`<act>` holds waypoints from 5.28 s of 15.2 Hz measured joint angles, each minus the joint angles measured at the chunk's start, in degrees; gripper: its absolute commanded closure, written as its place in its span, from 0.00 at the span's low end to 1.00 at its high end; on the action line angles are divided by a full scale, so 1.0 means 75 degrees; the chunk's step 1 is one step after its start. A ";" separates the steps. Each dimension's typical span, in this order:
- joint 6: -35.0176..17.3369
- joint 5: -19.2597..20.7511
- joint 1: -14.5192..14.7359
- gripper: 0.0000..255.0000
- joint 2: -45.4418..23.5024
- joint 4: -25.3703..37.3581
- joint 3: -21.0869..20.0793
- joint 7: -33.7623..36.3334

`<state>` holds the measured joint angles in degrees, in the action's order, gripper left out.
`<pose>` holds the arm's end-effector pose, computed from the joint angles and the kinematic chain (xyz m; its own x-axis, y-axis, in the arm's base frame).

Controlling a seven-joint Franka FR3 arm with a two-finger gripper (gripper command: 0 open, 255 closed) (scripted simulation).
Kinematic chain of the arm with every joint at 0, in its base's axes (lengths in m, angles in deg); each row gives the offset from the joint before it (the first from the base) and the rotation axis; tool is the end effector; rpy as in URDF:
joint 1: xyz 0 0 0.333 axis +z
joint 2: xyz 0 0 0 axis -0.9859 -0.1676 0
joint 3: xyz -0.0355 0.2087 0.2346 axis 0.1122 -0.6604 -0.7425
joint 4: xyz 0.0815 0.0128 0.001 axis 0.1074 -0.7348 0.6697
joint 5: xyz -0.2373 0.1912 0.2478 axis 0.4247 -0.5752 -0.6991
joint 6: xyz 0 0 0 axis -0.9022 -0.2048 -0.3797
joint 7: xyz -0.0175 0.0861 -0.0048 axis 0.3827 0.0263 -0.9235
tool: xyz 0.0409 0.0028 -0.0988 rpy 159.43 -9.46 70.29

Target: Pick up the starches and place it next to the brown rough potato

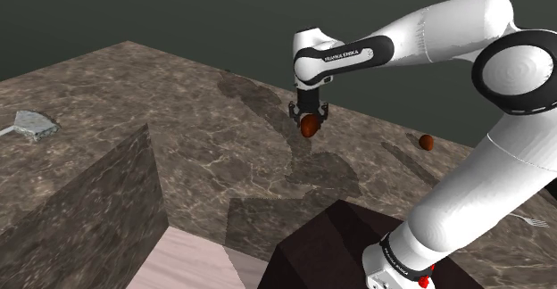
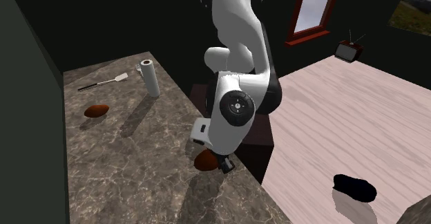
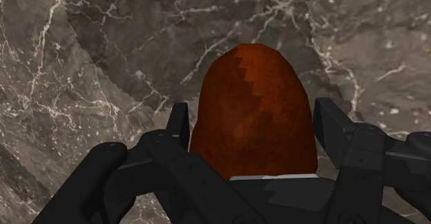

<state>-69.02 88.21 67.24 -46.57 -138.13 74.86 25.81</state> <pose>0.5250 -0.0047 0.3700 0.5813 -0.8124 -0.0462 -0.7624 -0.5636 0.3181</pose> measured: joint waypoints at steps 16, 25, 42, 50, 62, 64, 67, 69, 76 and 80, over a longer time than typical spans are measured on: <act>0.0762 -0.0076 -0.0338 1.00 0.1099 -0.0186 0.0335 -0.0857; 0.0328 0.0359 -0.1102 1.00 0.2188 -0.1409 0.1265 -0.2355; -0.0669 0.1647 -0.2685 1.00 0.2566 -0.1933 0.3353 -0.5254; -0.1151 0.1873 -0.3334 1.00 0.1807 -0.1147 0.4326 -0.6716; -0.1914 0.1205 -0.4343 1.00 -0.0093 0.0676 0.5499 -0.9118; -0.1948 0.0962 -0.4570 1.00 -0.0477 0.1118 0.5626 -0.9580; -0.1899 0.0532 -0.4925 1.00 -0.1138 0.1921 0.5726 -1.0205; -0.1895 0.0232 -0.5230 1.00 -0.1611 0.2458 0.5769 -1.0643; -0.1492 -0.0749 -0.6404 1.00 -0.3342 0.4742 0.5675 -1.1867; -0.1718 -0.0831 -0.6500 1.00 -0.3560 0.4733 0.5634 -1.1904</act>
<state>-81.91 81.98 18.50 -73.27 -102.63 117.12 -63.47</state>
